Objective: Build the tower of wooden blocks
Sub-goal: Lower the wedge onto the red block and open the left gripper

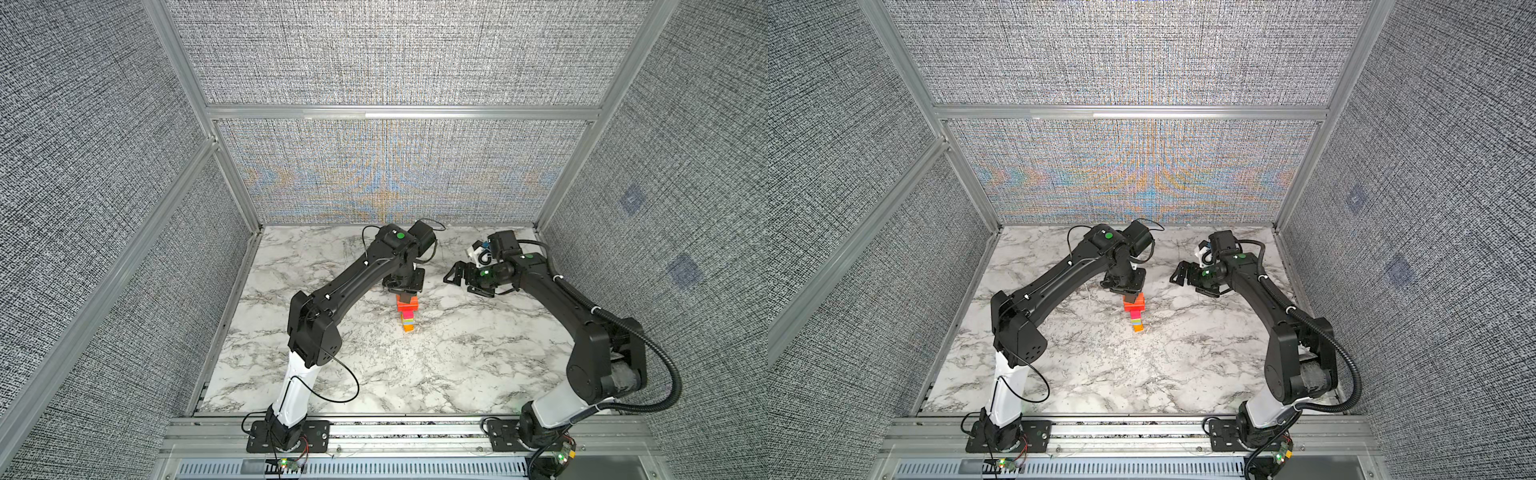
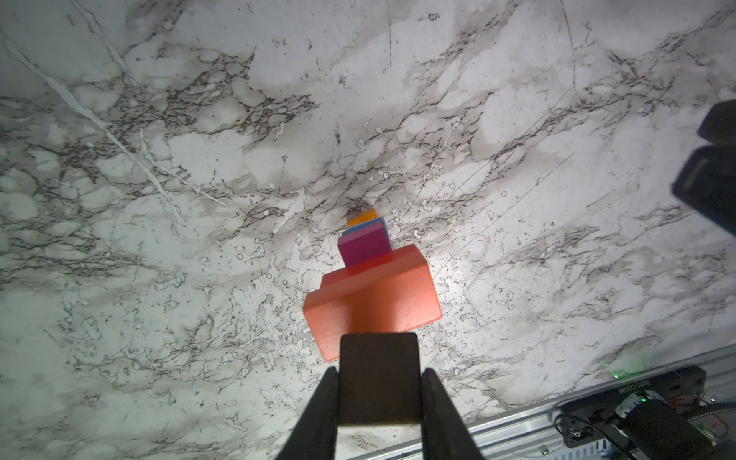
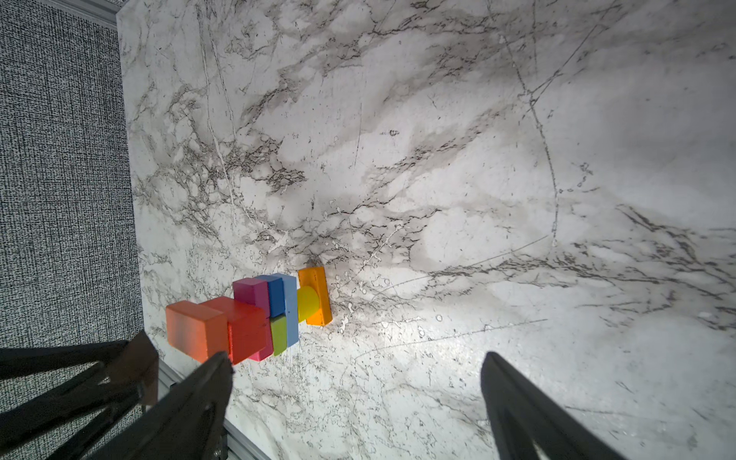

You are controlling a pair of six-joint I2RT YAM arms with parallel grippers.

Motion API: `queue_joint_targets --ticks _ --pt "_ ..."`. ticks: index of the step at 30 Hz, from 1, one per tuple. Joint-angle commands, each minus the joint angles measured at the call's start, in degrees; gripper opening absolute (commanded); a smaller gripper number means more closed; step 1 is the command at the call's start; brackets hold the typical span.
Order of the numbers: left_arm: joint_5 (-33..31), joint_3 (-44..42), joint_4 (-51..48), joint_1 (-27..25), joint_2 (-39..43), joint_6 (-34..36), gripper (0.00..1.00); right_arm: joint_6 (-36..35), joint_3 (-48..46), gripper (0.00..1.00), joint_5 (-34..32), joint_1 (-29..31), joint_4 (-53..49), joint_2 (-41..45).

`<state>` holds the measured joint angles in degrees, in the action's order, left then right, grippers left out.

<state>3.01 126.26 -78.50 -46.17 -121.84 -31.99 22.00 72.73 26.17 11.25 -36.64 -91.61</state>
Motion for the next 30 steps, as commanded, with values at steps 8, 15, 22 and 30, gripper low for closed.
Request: queue_joint_targets --ticks 8,15,22,30 --pt "-1.6 1.9 -1.7 0.3 -1.5 0.4 0.3 -0.2 0.0 0.99 0.9 -0.1 0.5 -0.5" --pt "-1.8 1.9 -1.8 0.5 -1.2 0.3 0.3 0.0 -0.1 0.99 1.2 -0.1 0.8 -0.8" --pt "-1.5 1.6 -1.5 0.6 -1.5 0.3 0.3 0.0 -0.2 0.99 1.4 -0.1 0.7 -0.5" --pt "-1.7 1.4 -1.5 0.6 -1.8 0.3 0.3 0.1 -0.3 0.99 1.4 -0.2 0.9 -0.6"
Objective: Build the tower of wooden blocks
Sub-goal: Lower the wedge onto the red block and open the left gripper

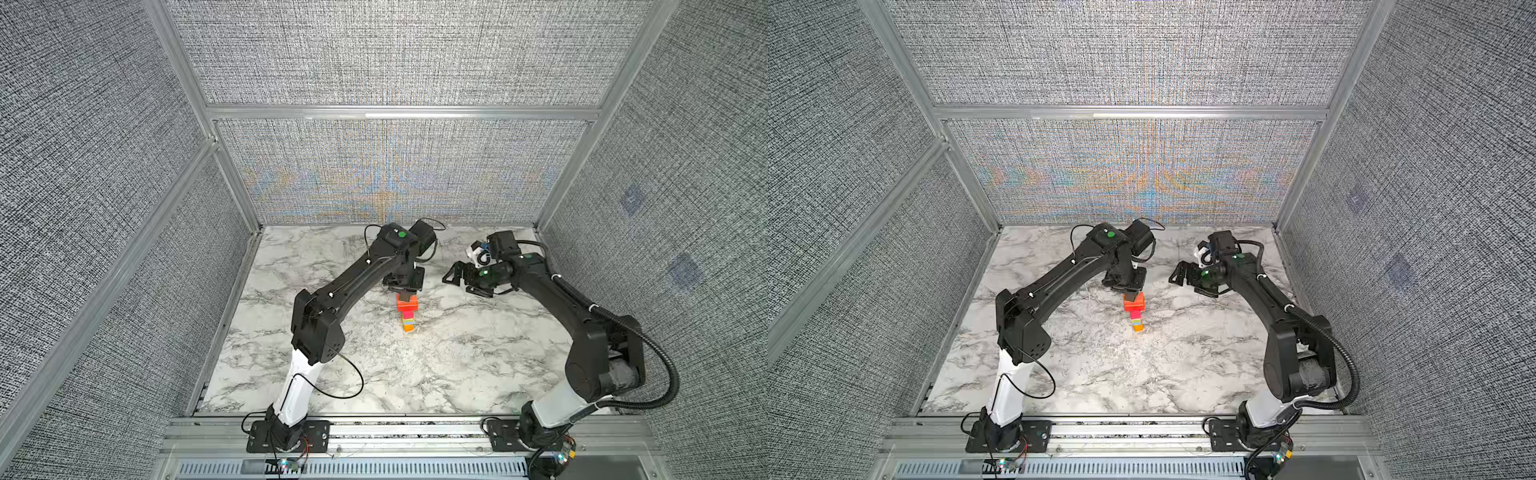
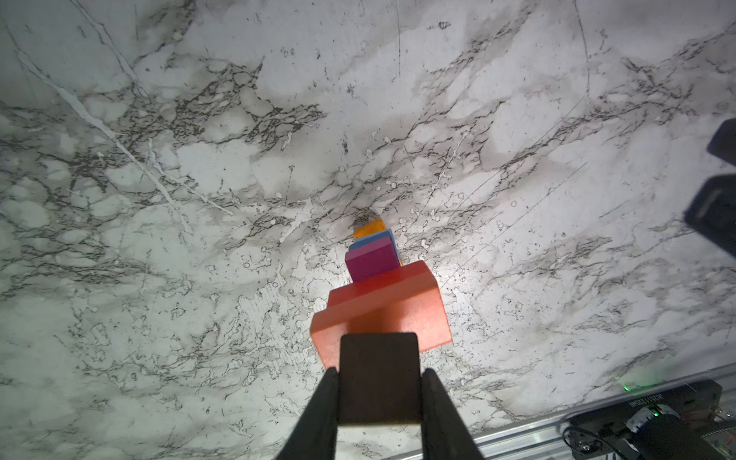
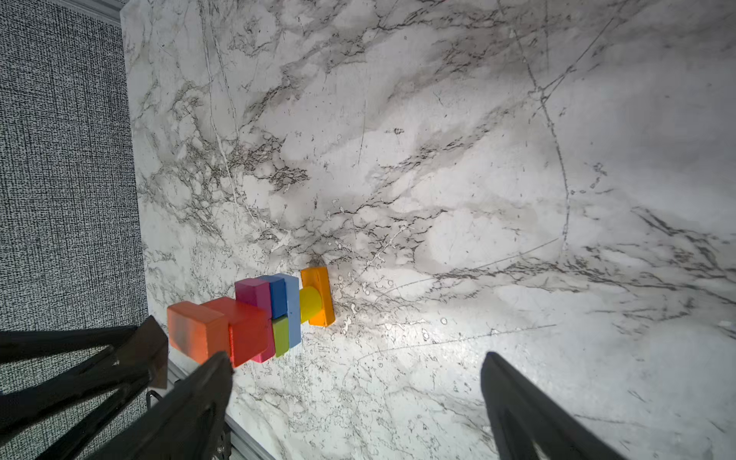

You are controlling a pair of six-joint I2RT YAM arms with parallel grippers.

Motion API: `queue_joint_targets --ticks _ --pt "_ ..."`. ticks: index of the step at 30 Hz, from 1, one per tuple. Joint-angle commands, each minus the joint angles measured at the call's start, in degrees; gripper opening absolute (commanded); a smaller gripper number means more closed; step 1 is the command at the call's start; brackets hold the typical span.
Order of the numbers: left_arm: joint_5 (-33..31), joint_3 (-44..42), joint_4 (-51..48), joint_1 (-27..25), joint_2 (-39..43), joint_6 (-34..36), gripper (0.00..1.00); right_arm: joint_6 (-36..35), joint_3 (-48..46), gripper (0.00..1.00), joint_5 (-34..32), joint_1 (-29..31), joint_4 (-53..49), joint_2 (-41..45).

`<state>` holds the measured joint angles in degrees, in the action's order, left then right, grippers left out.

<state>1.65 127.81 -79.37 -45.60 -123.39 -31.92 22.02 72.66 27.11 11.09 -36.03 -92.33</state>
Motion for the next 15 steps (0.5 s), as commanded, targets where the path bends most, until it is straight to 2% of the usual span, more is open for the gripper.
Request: queue_joint_targets --ticks 1,15 --pt "-0.3 -0.1 -0.7 0.1 -0.3 0.2 0.3 0.0 -0.2 0.99 0.5 0.0 0.3 0.1" --pt "0.3 -0.2 0.0 0.4 -0.5 0.2 0.33 0.0 -0.3 0.99 0.8 -0.1 0.4 0.3"
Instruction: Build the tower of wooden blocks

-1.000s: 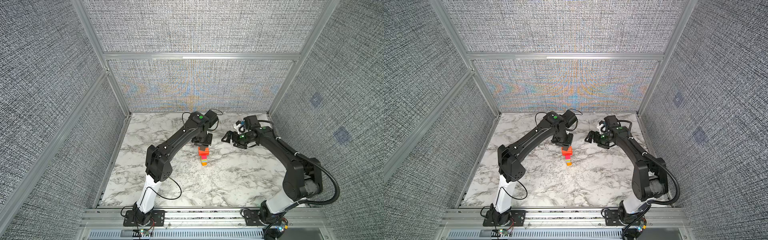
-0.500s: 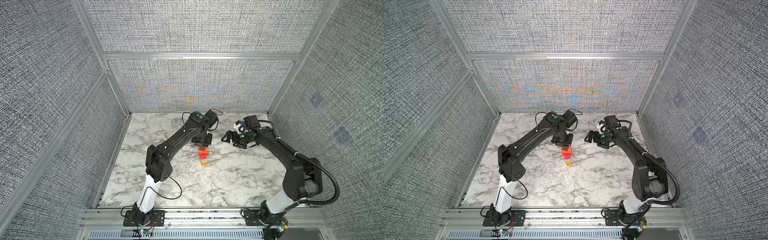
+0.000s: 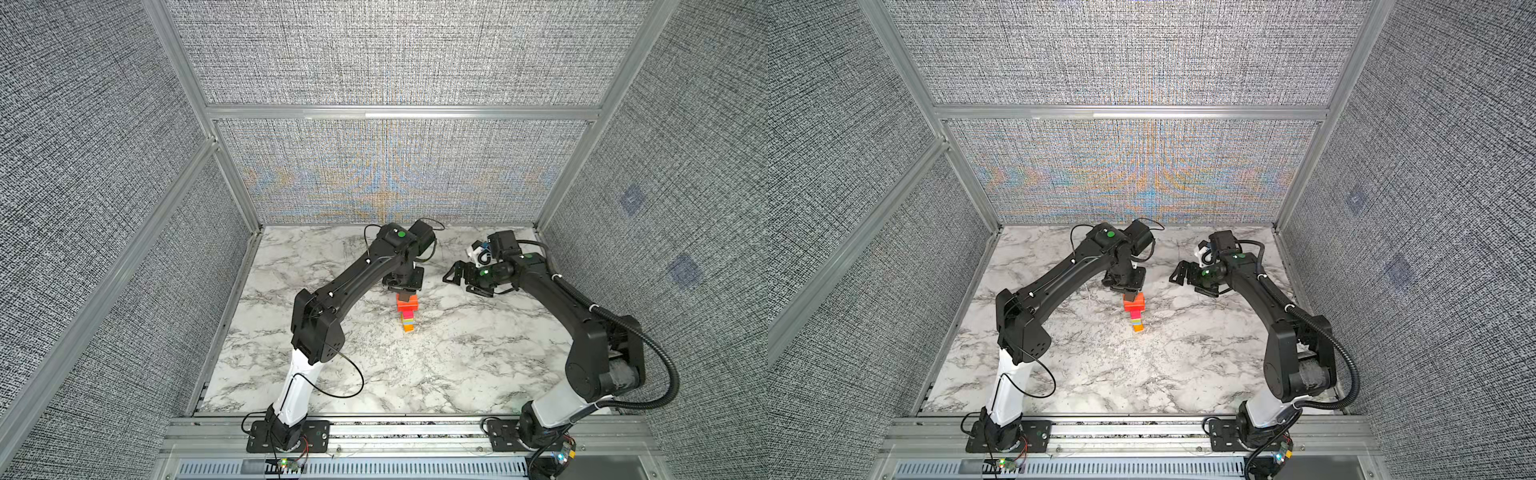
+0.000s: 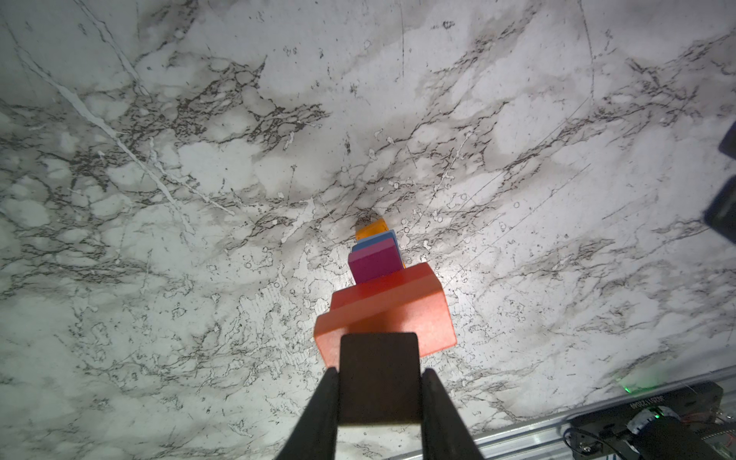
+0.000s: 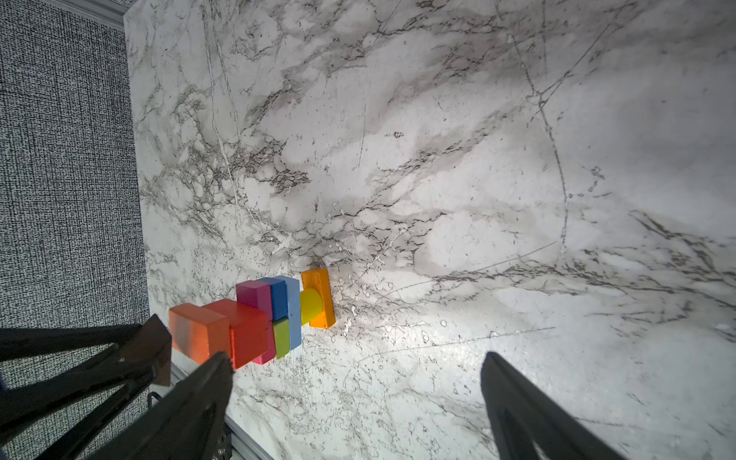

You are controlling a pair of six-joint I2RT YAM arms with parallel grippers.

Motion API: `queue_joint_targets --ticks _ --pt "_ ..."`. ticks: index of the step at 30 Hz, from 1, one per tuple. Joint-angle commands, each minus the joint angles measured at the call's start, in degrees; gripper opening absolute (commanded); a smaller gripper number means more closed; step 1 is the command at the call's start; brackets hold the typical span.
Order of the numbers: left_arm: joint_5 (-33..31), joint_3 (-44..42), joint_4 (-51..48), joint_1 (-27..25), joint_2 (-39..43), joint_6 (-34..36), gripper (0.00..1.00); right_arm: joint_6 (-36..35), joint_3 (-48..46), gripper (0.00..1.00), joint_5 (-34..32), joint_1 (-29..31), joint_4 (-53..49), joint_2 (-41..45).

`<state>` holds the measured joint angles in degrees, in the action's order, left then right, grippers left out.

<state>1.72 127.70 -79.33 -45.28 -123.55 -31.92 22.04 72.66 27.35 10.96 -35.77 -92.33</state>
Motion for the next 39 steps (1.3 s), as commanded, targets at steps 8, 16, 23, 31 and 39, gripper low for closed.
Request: queue_joint_targets --ticks 8,16,23,31,39 --pt "1.0 0.4 -0.1 0.4 -0.8 0.1 0.34 0.0 -0.3 0.99 0.6 0.0 0.1 0.6" --pt "1.8 0.3 0.2 0.4 -1.0 0.1 0.35 -0.2 -0.4 0.99 0.6 0.0 0.2 0.7" --pt "2.1 0.4 0.3 0.5 -1.0 0.1 0.36 -0.2 -0.4 0.99 0.6 0.0 0.1 0.6" --pt "2.2 0.3 0.1 0.7 -1.1 0.2 0.41 -0.2 -0.3 0.99 0.6 0.1 0.0 0.6" --pt "1.3 0.8 -0.2 1.0 -0.5 0.1 0.51 -0.2 -0.2 0.99 0.6 0.0 0.1 0.8"
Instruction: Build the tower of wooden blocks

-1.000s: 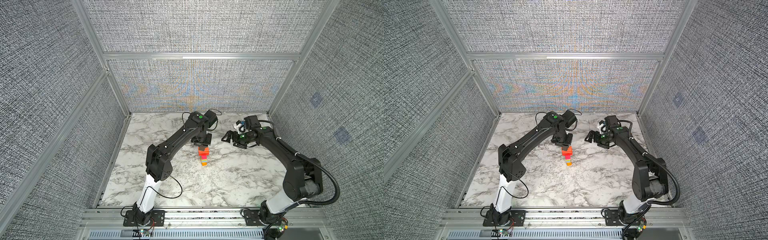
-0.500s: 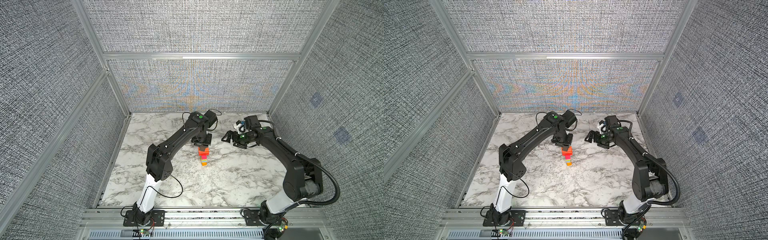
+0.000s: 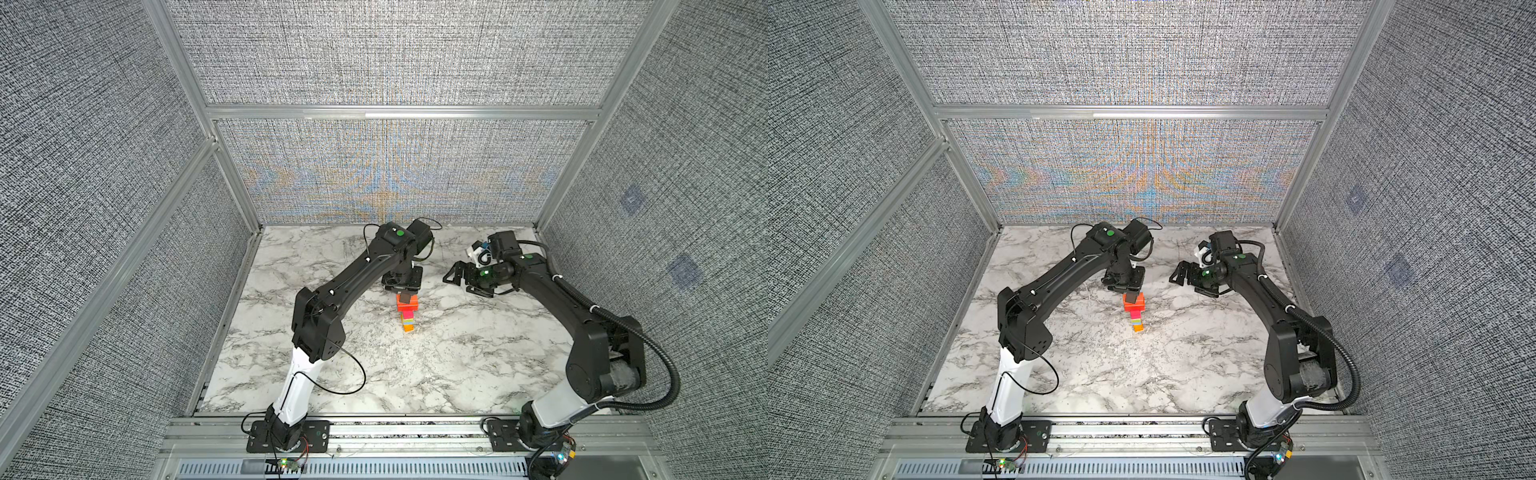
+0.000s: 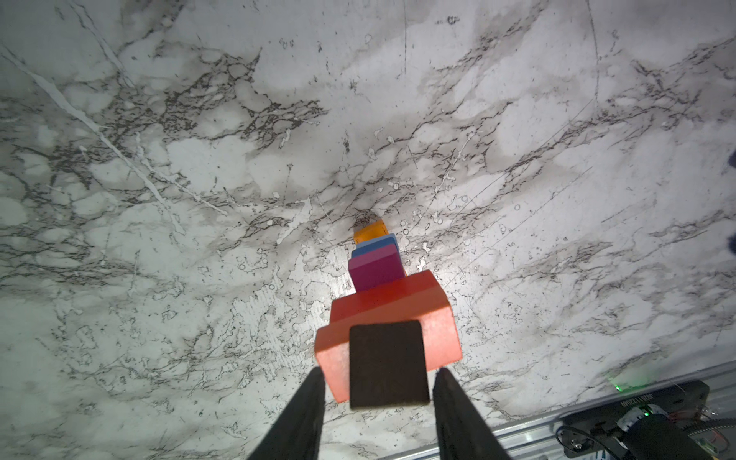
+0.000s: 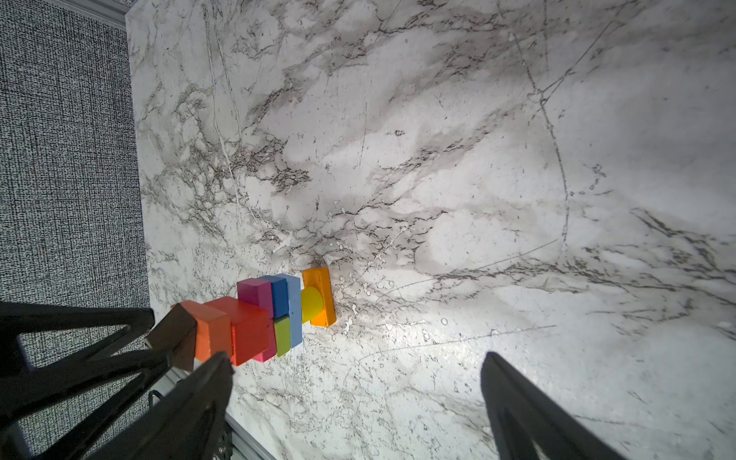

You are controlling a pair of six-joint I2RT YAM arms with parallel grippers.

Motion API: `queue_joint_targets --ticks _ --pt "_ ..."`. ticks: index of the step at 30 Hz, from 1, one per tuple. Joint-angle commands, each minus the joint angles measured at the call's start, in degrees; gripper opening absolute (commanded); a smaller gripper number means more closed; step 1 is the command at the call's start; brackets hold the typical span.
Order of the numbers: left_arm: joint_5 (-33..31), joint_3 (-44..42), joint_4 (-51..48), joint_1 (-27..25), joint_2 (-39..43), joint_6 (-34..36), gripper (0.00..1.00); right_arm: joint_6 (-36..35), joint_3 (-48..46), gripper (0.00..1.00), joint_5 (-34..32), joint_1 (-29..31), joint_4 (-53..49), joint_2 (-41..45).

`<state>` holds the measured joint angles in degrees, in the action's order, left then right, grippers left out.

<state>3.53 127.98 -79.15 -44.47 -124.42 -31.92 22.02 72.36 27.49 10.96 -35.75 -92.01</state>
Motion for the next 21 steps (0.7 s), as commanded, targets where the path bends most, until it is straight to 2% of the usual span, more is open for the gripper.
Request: queue_joint_targets --ticks 1,5,8,14,21 --pt "-1.2 0.7 -0.4 0.0 0.8 0.3 0.54 -0.3 0.0 0.99 0.5 0.1 0.1 0.7" --pt "-5.2 1.4 -1.5 0.3 2.9 0.8 0.74 -0.7 -0.3 0.99 0.3 0.0 0.5 3.1" --pt "-9.5 3.7 -4.1 0.7 4.6 0.5 0.98 -0.8 -1.0 0.99 -1.5 0.0 1.3 6.3" --pt "-12.8 -1.7 -1.4 3.6 14.8 0.0 0.99 -0.3 -2.6 0.99 -5.6 0.2 0.3 15.3" --pt "-21.4 -21.5 9.1 6.1 35.0 -2.4 0.99 -1.5 -12.6 0.99 -12.7 0.3 0.6 33.4"
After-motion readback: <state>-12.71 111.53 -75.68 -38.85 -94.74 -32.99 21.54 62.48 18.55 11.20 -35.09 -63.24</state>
